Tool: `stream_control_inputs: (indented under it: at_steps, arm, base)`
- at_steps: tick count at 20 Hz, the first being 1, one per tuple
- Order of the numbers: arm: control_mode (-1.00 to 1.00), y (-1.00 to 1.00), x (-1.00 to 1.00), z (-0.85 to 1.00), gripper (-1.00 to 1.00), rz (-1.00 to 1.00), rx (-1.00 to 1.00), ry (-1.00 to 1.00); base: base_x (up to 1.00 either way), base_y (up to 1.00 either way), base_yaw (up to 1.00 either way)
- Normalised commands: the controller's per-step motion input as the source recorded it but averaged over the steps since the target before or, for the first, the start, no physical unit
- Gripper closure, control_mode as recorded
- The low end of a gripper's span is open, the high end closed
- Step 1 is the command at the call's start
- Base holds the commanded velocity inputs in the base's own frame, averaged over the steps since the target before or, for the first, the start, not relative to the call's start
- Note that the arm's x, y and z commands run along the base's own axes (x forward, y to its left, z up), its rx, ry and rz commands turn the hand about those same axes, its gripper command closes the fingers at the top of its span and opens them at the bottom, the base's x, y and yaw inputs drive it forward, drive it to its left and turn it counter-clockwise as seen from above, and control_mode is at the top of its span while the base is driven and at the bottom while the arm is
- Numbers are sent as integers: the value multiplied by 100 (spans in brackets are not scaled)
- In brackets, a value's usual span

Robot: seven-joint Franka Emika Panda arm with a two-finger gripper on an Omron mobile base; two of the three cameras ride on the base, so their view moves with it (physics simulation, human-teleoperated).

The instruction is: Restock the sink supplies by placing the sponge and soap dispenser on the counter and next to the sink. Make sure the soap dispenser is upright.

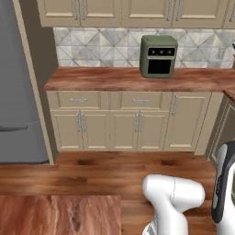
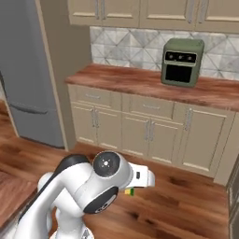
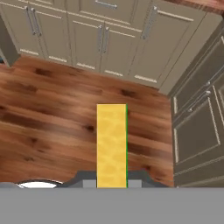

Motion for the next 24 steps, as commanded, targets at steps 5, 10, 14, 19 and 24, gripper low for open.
stream_control_inputs:
  at_steps: [5,10,14,19,24]
  arm:
    - [100,0,0,0,100,0,0,0]
    - [100,0,0,0,100,0,0,0]
    - [100,0,0,0,100,0,0,0]
    - [100,0,0,0,100,0,0,0]
    - [100,0,0,0,100,0,0,0]
  base:
    - [-99,0,50]
    - [-96,19,56]
    - [-82,26,61]
    - [-70,44,63]
    - [-47,64,62]
